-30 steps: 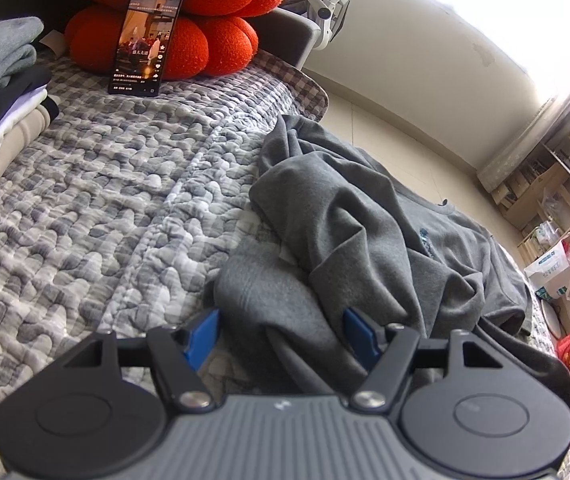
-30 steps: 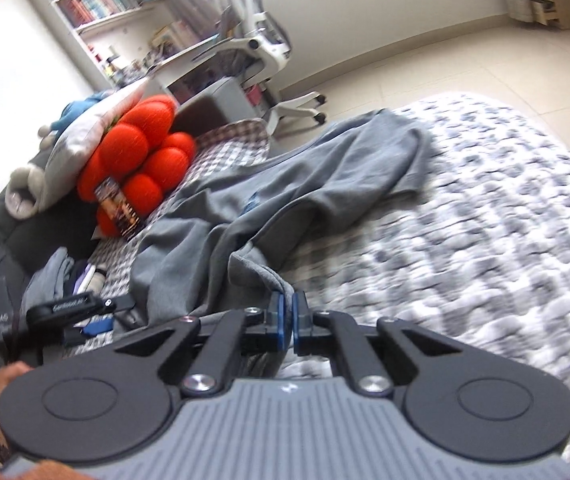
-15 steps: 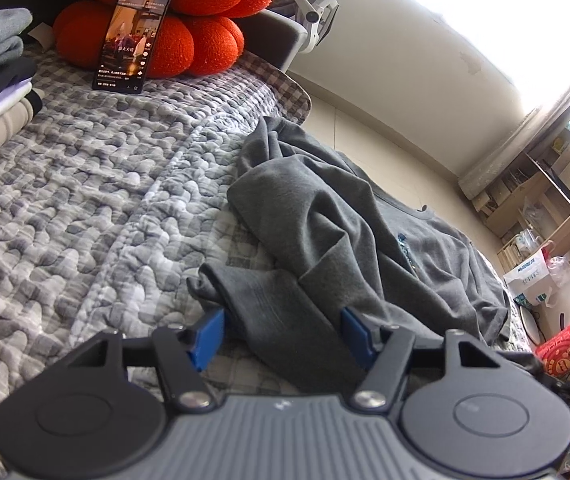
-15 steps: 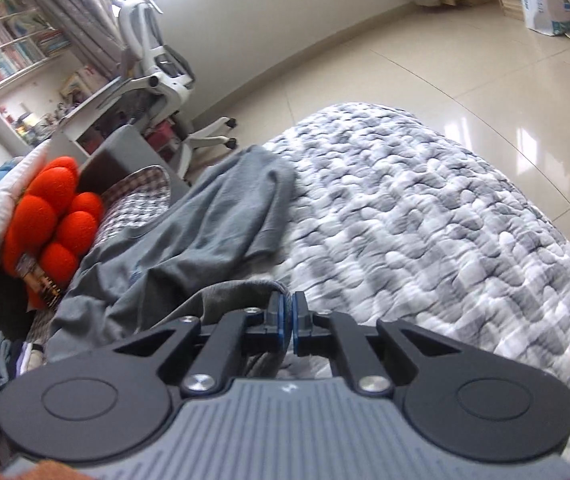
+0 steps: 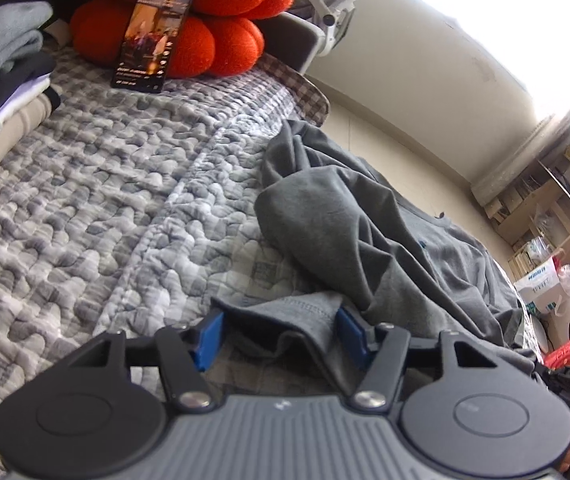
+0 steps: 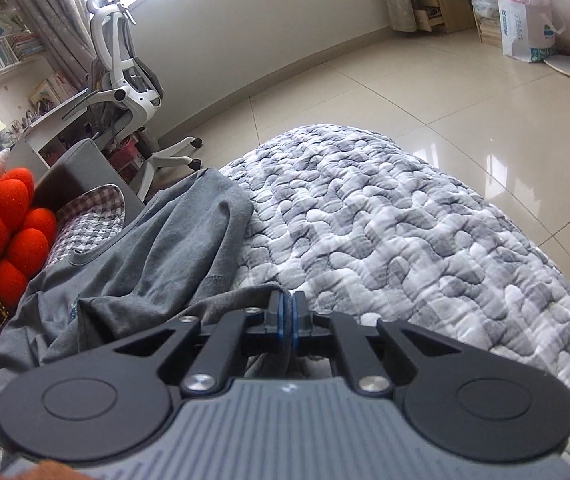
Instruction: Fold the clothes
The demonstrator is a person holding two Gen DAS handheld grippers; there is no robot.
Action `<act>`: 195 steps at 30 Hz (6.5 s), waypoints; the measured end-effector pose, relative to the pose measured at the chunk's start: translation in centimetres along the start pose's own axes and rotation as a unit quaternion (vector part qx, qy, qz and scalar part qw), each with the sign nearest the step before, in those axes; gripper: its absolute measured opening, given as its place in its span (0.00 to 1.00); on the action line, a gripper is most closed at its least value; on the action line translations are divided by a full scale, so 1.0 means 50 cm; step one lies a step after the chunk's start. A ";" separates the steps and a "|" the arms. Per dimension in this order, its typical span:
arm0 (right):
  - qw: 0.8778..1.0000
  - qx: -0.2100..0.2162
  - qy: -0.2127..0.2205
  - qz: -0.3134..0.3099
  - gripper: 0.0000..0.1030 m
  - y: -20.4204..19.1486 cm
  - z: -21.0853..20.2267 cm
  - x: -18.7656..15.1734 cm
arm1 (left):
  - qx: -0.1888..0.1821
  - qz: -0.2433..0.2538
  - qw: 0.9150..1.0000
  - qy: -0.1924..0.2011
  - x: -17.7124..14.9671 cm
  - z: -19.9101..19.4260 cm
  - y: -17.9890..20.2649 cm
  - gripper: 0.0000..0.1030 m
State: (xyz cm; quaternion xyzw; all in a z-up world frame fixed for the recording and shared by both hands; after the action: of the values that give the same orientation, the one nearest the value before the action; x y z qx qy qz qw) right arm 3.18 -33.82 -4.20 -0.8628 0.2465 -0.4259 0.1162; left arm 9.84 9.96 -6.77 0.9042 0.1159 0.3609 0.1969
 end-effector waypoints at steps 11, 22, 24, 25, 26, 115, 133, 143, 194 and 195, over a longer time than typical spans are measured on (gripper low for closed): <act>0.997 0.055 -0.040 0.041 0.42 0.021 -0.072 -0.020 | -0.017 -0.067 0.998 -0.006 0.020 -0.008 -0.049 0.59; 0.987 0.108 -0.115 0.026 0.17 0.000 -0.121 -0.071 | -0.033 -0.129 0.991 -0.026 0.020 0.006 -0.089 0.57; 0.988 0.098 -0.115 0.013 0.08 -0.001 -0.123 -0.072 | -0.039 -0.144 0.988 -0.028 0.020 0.008 -0.097 0.56; 0.989 0.096 -0.111 0.013 0.07 0.003 -0.127 -0.070 | -0.042 -0.151 0.987 -0.028 0.020 0.009 -0.100 0.55; 0.990 0.095 -0.106 0.015 0.07 0.007 -0.133 -0.067 | -0.046 -0.158 0.986 -0.029 0.020 0.009 -0.104 0.55; 0.984 0.073 -0.165 -0.008 0.07 0.077 -0.289 -0.154 | -0.063 -0.009 0.993 -0.101 -0.195 -0.292 -0.192 0.05; 0.986 0.047 -0.162 -0.005 0.47 0.080 -0.264 -0.113 | -0.009 0.027 0.993 -0.111 -0.147 -0.242 -0.167 0.38; 0.986 0.038 -0.164 -0.019 0.47 0.038 -0.187 -0.066 | -0.008 0.074 0.993 -0.088 -0.073 -0.187 -0.084 0.40; 0.992 0.068 -0.079 -0.076 0.03 -0.002 0.096 0.144 | -0.084 0.242 0.963 -0.082 0.106 0.353 0.393 0.40; 0.992 0.062 -0.076 -0.077 0.03 0.004 0.096 0.154 | -0.084 0.244 0.963 -0.078 0.112 0.363 0.400 0.40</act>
State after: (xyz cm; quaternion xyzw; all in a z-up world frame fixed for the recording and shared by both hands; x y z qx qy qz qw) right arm 10.92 -38.09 -1.99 -0.9001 0.1426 -0.3816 0.1543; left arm 27.83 -10.93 -6.60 0.9104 -0.1550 0.3350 0.1869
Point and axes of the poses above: each gripper's, at about its wrist camera, not at the fingertips, and z roughly the way its jaws point, y to its right, x to its top, the point moved 2 cm from there along z, roughly the way its jaws point, and after that the axes turned 2 degrees about -z, right-handed, at the moved point
